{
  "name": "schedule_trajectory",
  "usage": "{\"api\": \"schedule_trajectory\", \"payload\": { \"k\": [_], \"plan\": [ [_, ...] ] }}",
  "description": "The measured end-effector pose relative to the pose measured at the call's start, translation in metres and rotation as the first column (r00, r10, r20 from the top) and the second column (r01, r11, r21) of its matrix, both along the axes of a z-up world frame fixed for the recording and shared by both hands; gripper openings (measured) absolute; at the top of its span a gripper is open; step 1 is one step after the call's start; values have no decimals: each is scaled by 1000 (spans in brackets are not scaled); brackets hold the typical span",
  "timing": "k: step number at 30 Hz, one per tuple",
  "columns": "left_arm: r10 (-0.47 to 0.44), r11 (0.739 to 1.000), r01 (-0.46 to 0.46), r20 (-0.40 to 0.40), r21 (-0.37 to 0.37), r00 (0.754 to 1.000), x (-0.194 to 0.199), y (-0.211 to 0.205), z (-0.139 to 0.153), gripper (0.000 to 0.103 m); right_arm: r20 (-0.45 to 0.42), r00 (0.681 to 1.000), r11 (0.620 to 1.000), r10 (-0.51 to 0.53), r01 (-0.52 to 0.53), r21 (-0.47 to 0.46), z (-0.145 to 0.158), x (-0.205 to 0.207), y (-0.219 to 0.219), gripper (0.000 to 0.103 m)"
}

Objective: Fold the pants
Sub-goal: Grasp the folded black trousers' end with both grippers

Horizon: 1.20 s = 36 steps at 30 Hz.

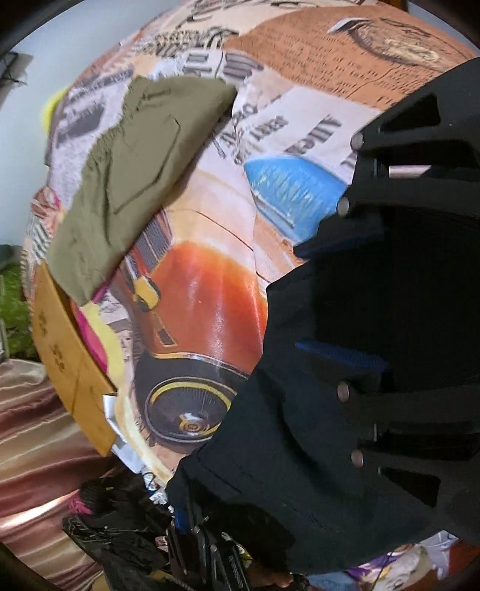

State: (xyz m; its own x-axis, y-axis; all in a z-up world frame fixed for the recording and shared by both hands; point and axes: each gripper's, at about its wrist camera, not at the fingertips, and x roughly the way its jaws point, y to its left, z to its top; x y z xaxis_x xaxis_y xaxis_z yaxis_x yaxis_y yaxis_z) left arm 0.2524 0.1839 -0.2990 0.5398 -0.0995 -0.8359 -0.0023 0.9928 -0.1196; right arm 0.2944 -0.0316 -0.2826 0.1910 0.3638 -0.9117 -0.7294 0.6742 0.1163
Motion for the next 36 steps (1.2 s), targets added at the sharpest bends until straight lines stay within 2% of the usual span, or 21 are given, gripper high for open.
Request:
{"api": "schedule_trajectory", "payload": {
  "k": [3, 6, 11, 15, 17, 19, 20, 23, 25, 28, 31, 34, 36],
  "plan": [
    [6, 1000, -7, 15, 20, 1000, -3, -1, 2, 22, 6, 1000, 1000, 10, -10, -1, 1, 0, 3, 18],
    [23, 999, -25, 42, 42, 999, -7, 0, 10, 20, 49, 999, 1000, 24, -24, 6, 5, -3, 7, 8],
    [48, 996, -51, 43, 77, 998, -5, 12, 14, 20, 115, 993, 1000, 14, -15, 8, 7, 1, 14, 5],
    [55, 991, -56, 16, 119, 998, 4, 22, 5, 21, 157, 987, 1000, -17, 17, 3, 9, 12, 24, 4],
    [62, 993, -61, -7, 104, 998, 9, 28, 1, 23, 187, 982, 999, -20, 27, -33, 8, 16, 29, 4],
    [70, 993, -68, -14, 92, 997, 8, 31, 6, 27, 156, 987, 998, -26, 33, -44, 8, 21, 28, 4],
    [79, 991, -78, -7, 105, 997, 5, 31, 11, 33, 143, 988, 998, -49, 53, -23, 12, 22, 22, 4],
    [111, 982, -116, 47, 146, 993, -6, 29, 32, 36, 108, 989, 994, -99, 94, 52, 31, 18, 0, 6],
    [106, 987, -114, 67, 117, 992, -17, 29, 47, 36, 114, 986, 990, -121, 112, 83, 44, 7, -18, 10],
    [86, 992, -93, 85, 81, 993, -35, 19, 59, 41, 119, 983, 986, -142, 129, 108, 56, -18, -40, 23],
    [60, 997, -63, 68, 51, 996, -50, 2, 55, 43, 92, 986, 984, -137, 125, 125, 55, -48, -54, 26],
    [28, 999, -28, 15, 26, 999, -69, -18, 34, 43, 50, 993, 988, -109, 103, 116, 43, -79, -57, 26],
    [28, 999, -27, -25, 35, 999, -78, -26, 19, 43, 29, 996, 993, -83, 80, 93, 31, -101, -55, 26]
  ]
}}
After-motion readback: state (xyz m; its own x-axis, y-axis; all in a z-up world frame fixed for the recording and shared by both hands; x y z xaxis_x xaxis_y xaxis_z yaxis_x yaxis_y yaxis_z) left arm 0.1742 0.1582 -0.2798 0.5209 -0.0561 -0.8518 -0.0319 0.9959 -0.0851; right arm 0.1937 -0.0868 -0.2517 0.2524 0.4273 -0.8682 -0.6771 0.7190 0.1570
